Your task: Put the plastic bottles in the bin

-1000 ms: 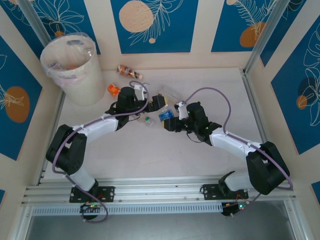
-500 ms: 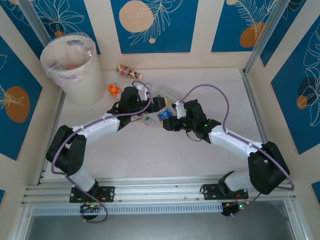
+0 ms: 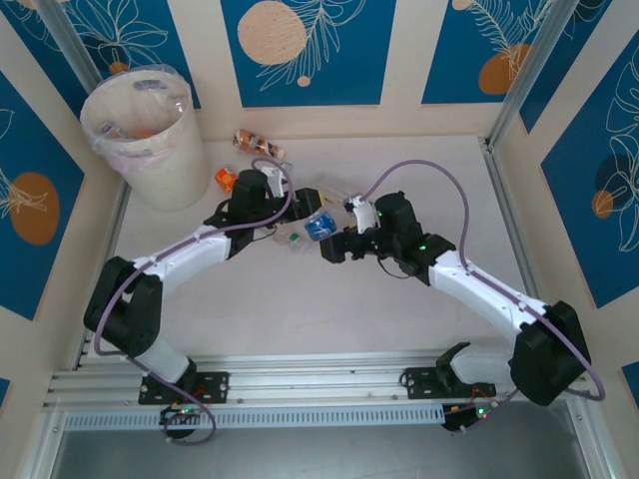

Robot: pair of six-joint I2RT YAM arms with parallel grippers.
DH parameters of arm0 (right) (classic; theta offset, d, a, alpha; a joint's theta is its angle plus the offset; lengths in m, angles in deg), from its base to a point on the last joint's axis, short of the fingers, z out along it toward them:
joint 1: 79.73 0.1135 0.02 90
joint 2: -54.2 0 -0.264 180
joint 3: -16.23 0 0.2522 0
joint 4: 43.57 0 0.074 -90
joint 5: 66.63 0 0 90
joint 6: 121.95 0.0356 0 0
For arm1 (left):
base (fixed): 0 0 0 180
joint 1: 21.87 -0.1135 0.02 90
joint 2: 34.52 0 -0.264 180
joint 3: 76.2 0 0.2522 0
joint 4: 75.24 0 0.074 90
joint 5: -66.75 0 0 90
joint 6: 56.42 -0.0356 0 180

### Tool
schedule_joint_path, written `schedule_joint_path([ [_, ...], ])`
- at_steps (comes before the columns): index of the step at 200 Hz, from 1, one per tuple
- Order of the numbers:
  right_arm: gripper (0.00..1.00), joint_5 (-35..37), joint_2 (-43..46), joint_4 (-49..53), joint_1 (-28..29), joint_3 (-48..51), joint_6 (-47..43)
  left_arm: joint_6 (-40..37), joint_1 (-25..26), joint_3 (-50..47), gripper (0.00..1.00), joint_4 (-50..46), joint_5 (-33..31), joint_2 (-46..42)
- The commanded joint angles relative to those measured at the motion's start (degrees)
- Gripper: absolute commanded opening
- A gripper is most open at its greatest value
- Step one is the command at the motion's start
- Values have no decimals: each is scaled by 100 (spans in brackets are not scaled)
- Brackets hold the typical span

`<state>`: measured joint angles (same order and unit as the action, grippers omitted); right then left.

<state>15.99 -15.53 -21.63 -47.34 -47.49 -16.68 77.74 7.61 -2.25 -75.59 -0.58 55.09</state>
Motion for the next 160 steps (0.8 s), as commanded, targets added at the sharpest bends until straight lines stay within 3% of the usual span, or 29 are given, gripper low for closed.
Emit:
schedule_joint_path([
  [1,98,-106,447,-7,-218,69,-215,-278,-210,-33,50,-242,-202,-393],
  [27,100,312,965,-690,-546,596,81,-502,-476,-6,50,-545,-376,-728],
  [60,100,2406,1321,-915,-951,1077,1341,-817,-668,-39,50,-962,-1332,-1207],
  [75,100,2851,1345,-676,-1214,1184,1953,-915,-767,-101,50,-972,-1566,-1376],
  [122,100,2886,1294,-406,-1569,1263,2567,-1692,-1167,64,51,-840,-2007,-1960],
  [160,100,2663,1244,-556,-1586,1229,2475,-2756,-1528,776,51,-647,-2912,-2016],
])
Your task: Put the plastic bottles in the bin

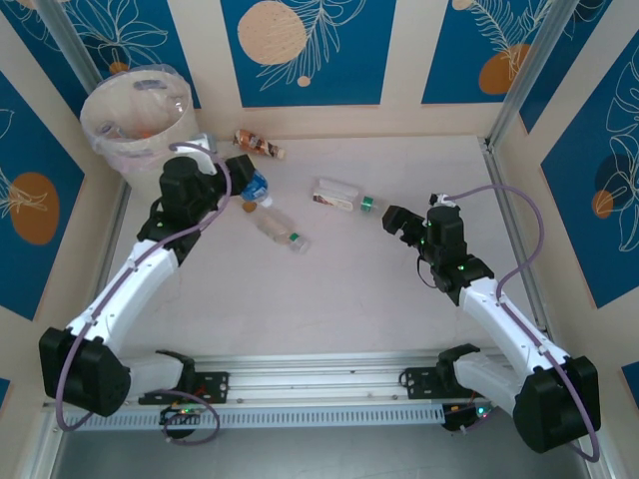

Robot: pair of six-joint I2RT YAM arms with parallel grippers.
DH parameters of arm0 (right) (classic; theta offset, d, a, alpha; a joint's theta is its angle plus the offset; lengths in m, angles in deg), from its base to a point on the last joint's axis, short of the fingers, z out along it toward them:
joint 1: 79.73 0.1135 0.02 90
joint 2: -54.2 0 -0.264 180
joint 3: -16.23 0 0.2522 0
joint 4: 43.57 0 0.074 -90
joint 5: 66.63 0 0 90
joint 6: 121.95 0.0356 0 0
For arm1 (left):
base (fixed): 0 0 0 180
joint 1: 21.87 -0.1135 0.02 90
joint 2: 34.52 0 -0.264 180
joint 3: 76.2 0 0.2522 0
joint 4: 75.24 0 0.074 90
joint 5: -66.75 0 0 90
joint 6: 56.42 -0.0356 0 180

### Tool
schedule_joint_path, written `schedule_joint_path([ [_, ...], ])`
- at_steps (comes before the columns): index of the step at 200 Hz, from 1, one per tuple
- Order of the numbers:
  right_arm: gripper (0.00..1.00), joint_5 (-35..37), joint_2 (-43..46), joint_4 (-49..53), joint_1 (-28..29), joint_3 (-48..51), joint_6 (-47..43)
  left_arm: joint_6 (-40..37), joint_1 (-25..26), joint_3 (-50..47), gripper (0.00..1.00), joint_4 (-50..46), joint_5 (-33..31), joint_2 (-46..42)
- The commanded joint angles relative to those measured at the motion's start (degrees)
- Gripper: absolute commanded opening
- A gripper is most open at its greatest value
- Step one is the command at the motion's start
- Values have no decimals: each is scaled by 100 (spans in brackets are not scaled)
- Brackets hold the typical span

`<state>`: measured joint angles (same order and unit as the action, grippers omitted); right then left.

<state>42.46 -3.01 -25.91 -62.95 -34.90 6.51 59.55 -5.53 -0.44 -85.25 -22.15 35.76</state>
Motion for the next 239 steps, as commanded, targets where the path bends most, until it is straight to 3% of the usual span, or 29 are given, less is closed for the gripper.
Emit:
schedule_joint_path([
  [1,100,16,-13,-127,-30,-37,155,-963,-225,608,51,333,-780,-76],
  [34,100,-97,-94,-121,-35,-160,156,-1867,-565,1308,51,629,-1306,352],
  [75,100,-172,-235,-116,-36,-238,186,-2427,-1138,2509,52,400,-1324,1168],
  [118,100,-169,-291,-37,-35,-339,154,-2237,-1717,3535,52,-237,-855,1907],
  [158,100,-145,-301,-9,-26,-291,259,-2399,-2066,4369,53,-942,-1095,2730],
  [193,100,-126,-299,-4,18,-201,404,-1717,-2545,5160,53,-2048,-599,3358],
  [215,100,-25,-295,45,57,-226,389,-1368,-2707,5179,66,-2449,526,3579],
  [230,100,23,-292,95,73,-257,360,-1039,-2715,4854,73,-2382,542,3503],
  [239,100,20,-292,120,81,-278,331,-936,-2711,5011,84,-2614,417,3599],
])
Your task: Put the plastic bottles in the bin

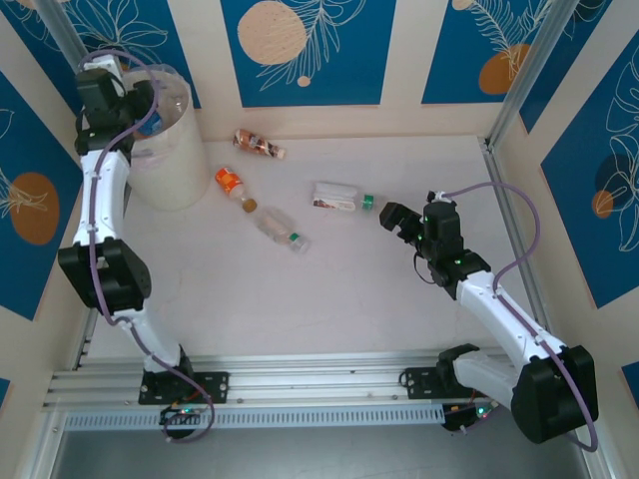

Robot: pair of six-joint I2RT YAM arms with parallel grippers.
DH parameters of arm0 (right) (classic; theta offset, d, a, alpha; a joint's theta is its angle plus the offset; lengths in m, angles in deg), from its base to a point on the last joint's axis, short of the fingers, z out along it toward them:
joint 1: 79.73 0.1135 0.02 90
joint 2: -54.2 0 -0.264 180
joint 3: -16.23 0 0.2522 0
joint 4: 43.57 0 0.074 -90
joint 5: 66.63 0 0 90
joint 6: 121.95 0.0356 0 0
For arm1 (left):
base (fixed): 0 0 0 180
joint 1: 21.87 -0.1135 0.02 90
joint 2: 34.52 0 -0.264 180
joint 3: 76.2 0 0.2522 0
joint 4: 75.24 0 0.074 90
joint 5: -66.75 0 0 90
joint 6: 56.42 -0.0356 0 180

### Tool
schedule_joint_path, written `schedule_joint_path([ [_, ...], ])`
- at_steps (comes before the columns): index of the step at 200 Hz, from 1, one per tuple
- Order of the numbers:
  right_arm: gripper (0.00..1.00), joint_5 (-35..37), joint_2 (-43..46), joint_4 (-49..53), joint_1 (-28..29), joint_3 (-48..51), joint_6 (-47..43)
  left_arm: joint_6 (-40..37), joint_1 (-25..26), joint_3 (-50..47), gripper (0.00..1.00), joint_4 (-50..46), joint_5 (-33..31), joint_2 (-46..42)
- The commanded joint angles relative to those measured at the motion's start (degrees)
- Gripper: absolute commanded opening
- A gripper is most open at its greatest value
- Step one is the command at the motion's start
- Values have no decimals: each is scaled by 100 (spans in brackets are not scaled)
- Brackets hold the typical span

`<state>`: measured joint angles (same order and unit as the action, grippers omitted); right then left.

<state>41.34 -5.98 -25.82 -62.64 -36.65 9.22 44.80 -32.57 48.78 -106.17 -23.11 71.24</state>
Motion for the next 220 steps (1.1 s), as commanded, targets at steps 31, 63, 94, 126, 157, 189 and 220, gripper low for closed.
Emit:
schedule_joint_path([
  [31,100,182,-2,185,77,-136,-3,563,-7,517,100,-739,1155,178],
  [63,100,170,-63,132,105,-89,40,761,40,387,100,-476,1984,53],
  [94,99,152,-95,231,135,-148,-11,814,206,311,100,-389,2105,81],
  [126,100,237,-34,427,178,-200,-46,812,333,242,100,-379,2097,-102],
  [157,100,269,112,421,191,-71,-64,560,764,-526,100,23,1606,-873],
  [189,99,549,253,312,191,103,-5,666,1414,-1422,100,524,652,-1638],
  [220,100,656,304,14,187,265,29,1022,2031,-2205,100,1155,-479,-1970],
])
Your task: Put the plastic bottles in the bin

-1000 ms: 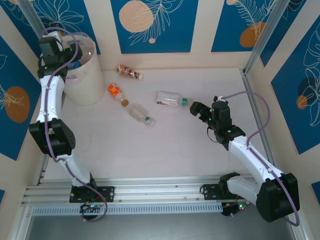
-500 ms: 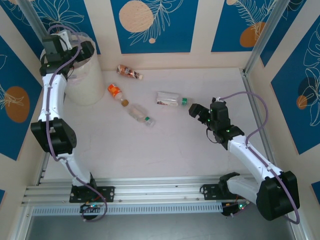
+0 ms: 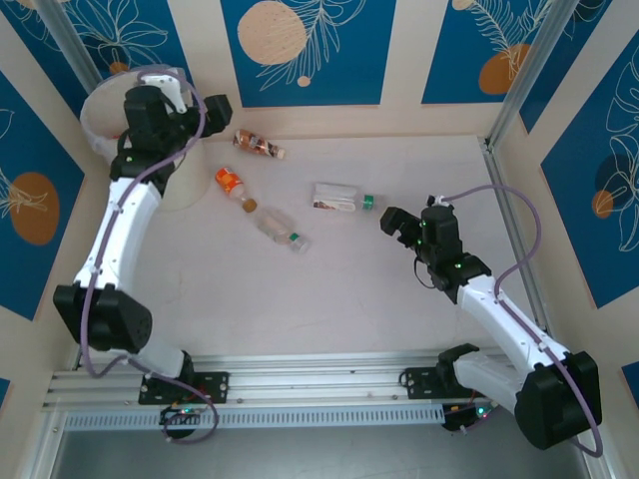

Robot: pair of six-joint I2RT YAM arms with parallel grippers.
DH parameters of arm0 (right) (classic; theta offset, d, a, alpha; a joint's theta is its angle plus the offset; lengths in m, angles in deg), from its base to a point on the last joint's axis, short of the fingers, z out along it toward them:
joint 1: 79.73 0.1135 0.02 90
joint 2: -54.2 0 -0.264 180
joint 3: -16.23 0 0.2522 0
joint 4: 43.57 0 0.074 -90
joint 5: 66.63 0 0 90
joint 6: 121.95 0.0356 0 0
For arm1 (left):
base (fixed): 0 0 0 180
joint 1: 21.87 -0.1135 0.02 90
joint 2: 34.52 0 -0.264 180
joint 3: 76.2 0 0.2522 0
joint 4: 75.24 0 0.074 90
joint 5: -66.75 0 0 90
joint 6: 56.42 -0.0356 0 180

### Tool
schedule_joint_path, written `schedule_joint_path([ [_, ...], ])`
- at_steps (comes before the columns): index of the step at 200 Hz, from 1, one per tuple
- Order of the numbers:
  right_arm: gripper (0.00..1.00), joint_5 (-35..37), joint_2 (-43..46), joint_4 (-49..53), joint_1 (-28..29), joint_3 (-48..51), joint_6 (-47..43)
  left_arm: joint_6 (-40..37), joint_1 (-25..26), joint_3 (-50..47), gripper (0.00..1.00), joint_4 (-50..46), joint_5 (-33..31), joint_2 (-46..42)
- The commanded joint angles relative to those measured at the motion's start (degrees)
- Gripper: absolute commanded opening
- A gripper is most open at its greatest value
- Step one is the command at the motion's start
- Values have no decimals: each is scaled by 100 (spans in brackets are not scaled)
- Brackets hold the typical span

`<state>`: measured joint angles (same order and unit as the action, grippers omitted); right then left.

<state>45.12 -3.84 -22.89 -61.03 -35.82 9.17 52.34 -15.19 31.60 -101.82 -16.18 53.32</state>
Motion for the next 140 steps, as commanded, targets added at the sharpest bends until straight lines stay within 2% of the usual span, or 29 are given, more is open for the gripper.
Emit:
schedule_joint_path([
  [1,100,282,99,-283,27,190,21,290,309,-511,100,742,-1221,-183],
  [14,99,204,126,-496,27,275,-114,736,468,-831,100,921,-1509,-206],
  [30,100,89,205,-707,28,395,-314,1339,596,-1261,100,1141,-1405,-254],
  [45,99,-46,280,-877,24,488,-585,1562,770,-1616,100,1228,-1334,-321],
  [71,100,-401,394,-1365,18,692,-1132,1771,1412,-2102,100,805,-2194,-448],
  [96,100,-453,496,-1857,6,953,-1373,2491,1834,-2399,100,-66,-2841,-473],
  [111,100,-447,507,-1977,7,1013,-1408,3112,2001,-2654,100,-441,-2896,-452],
  [140,99,-326,439,-1517,-48,801,-1317,4170,2370,-3001,100,-786,-2898,-181],
])
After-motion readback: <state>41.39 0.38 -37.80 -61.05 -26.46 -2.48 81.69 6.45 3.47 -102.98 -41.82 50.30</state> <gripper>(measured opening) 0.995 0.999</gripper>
